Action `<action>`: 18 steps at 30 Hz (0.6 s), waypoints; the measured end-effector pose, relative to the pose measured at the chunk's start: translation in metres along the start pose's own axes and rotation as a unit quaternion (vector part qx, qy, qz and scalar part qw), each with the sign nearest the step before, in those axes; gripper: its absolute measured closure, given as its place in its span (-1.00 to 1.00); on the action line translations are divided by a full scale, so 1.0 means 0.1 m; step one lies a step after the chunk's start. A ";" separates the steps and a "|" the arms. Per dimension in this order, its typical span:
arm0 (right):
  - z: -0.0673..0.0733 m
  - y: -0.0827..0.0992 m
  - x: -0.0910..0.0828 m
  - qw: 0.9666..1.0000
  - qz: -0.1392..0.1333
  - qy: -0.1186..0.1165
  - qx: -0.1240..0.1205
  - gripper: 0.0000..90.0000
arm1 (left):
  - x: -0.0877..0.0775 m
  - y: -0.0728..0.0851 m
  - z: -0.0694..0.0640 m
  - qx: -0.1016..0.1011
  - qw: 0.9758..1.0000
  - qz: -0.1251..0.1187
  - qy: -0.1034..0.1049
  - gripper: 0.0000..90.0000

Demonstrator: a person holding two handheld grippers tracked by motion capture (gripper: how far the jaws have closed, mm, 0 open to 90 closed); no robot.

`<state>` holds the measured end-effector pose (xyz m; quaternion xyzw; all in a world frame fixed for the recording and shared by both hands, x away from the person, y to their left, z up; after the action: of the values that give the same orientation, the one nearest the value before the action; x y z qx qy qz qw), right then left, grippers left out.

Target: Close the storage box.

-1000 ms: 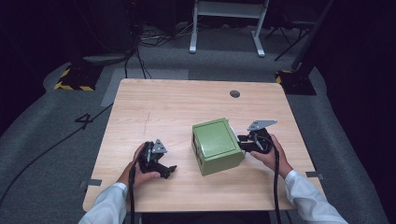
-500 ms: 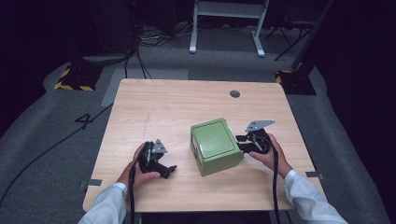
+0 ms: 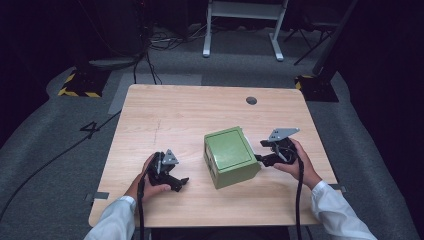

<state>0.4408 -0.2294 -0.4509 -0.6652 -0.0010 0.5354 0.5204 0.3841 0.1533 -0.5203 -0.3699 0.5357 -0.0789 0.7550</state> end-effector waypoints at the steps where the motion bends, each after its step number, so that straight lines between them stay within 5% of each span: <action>1: 0.00 0.00 0.00 1.000 0.000 0.000 0.000 -0.33 | 0.00 0.00 0.00 0.000 1.000 0.000 0.000 -1.00; 18: -0.24 0.19 -0.36 0.998 -0.007 0.059 0.003 -0.48 | 0.00 0.00 0.00 0.002 1.000 0.000 0.000 -1.00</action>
<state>0.4315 -0.2747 -0.4410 -0.6940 0.0268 0.4918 0.5252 0.3837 0.1537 -0.5202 -0.3681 0.5353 -0.0799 0.7561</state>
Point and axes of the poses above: each handheld gripper's, and its own axes: x roughly forward along the jaws, y roughly out of its underside, z roughly to its left, the point moved 2 cm from there along x, roughly forward along the jaws, and after that the axes turned 15 degrees about x, right-handed, at the moved point
